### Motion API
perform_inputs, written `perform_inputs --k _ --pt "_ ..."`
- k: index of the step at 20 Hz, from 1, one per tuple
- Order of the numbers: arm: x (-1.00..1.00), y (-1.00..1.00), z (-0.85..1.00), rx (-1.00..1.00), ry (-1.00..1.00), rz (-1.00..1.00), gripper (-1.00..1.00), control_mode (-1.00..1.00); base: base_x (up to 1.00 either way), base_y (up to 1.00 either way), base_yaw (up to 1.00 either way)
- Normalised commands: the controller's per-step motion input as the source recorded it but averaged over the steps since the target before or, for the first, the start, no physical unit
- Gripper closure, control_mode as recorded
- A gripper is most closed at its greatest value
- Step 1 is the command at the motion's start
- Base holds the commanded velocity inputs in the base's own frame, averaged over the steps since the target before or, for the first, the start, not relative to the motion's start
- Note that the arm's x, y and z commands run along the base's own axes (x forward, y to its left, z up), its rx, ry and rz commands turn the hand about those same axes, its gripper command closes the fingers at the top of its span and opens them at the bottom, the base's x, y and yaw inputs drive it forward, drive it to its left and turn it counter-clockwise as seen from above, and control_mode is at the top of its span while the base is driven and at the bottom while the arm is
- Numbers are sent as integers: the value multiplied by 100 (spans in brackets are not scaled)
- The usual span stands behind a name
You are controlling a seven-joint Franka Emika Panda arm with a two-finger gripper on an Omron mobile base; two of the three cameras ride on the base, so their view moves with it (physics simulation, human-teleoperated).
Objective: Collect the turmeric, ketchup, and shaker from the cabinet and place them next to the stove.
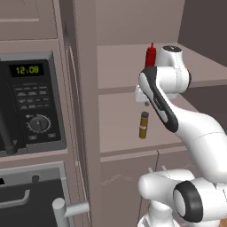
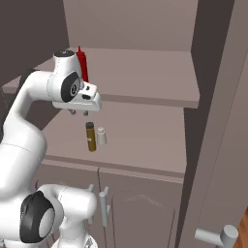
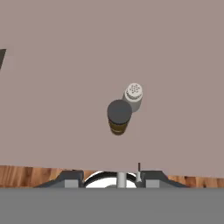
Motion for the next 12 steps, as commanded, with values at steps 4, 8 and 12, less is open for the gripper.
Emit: perform_inputs --k 4,8,12 --pt "-4 0 0 0 0 0 -100 -100 0 0 0" --pt "-1 0 -1 0 -1 0 -100 -100 0 0 0" --pt "-33 -4 5 0 -32 -5 -100 -100 0 0 0"
